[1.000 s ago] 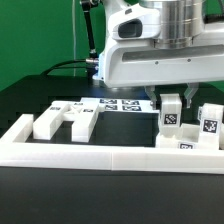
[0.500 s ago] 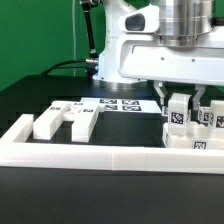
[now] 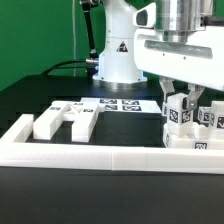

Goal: Assemble chair

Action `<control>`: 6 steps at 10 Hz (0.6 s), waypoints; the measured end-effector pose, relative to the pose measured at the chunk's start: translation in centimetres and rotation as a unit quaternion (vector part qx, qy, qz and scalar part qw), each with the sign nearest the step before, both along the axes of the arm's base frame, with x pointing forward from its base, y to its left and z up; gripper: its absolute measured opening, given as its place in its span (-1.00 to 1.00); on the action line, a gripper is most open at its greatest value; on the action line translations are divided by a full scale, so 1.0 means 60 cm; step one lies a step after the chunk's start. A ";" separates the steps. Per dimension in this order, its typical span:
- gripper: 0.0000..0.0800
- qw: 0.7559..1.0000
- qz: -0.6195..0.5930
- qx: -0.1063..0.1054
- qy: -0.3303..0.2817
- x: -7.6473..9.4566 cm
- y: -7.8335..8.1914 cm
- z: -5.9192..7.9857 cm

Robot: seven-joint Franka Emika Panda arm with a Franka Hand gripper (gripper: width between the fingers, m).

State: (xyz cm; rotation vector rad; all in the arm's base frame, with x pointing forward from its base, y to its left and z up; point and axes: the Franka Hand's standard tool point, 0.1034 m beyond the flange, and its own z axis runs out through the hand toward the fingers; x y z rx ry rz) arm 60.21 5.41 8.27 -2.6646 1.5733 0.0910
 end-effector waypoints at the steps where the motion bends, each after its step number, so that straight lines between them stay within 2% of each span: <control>1: -0.27 0.999 -0.038 -0.001 0.000 0.001 0.002 0.000; 3: -0.27 0.991 -0.134 0.008 -0.003 0.004 0.008 -0.001; 6: -0.27 0.976 -0.217 0.018 -0.001 0.006 0.012 -0.001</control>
Offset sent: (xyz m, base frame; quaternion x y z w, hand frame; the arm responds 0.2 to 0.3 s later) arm -0.0057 -0.0027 -0.0013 -0.0007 0.0038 0.1378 0.9905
